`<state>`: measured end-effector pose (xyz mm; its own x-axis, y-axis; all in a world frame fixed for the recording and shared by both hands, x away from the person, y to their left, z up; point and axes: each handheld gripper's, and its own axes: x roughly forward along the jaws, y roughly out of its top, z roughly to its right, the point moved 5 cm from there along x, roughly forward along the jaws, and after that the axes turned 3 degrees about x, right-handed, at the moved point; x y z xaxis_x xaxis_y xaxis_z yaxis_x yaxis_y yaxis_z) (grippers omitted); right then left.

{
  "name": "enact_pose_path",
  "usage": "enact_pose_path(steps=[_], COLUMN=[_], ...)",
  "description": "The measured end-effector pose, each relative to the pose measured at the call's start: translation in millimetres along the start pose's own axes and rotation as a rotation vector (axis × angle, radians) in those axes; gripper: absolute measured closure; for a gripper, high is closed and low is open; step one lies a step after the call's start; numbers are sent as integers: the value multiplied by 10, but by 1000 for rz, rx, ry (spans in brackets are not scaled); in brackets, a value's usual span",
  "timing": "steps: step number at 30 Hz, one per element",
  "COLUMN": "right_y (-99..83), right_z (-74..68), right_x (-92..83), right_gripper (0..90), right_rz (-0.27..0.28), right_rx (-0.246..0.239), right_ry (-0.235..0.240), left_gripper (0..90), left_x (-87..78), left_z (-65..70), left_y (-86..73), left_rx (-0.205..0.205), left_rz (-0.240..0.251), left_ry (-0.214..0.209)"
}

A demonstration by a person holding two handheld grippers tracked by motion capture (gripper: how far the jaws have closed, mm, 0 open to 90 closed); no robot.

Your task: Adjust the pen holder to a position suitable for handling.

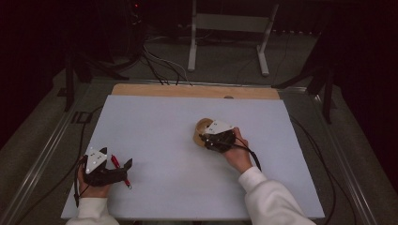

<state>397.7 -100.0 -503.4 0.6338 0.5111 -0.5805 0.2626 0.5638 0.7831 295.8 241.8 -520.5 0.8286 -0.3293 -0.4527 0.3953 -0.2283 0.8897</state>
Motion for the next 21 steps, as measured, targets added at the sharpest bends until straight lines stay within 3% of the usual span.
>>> enact_pose_path(steps=[8, 11, 21], right_y=[44, 44, 45], right_z=[-346, -431, -429], right_x=[-122, -127, -120], right_gripper=[560, 559, 546], right_rz=[5, -3, -7], right_rx=[-20, -61, -47], right_ry=[85, 86, 92], left_gripper=[2, 2, 2], left_x=[-2, -3, -2], left_z=[2, 3, -1], left_y=[2, 3, -1], left_rx=[1, 0, 0], left_rz=[0, 1, -1], left_ry=[1, 2, 2])
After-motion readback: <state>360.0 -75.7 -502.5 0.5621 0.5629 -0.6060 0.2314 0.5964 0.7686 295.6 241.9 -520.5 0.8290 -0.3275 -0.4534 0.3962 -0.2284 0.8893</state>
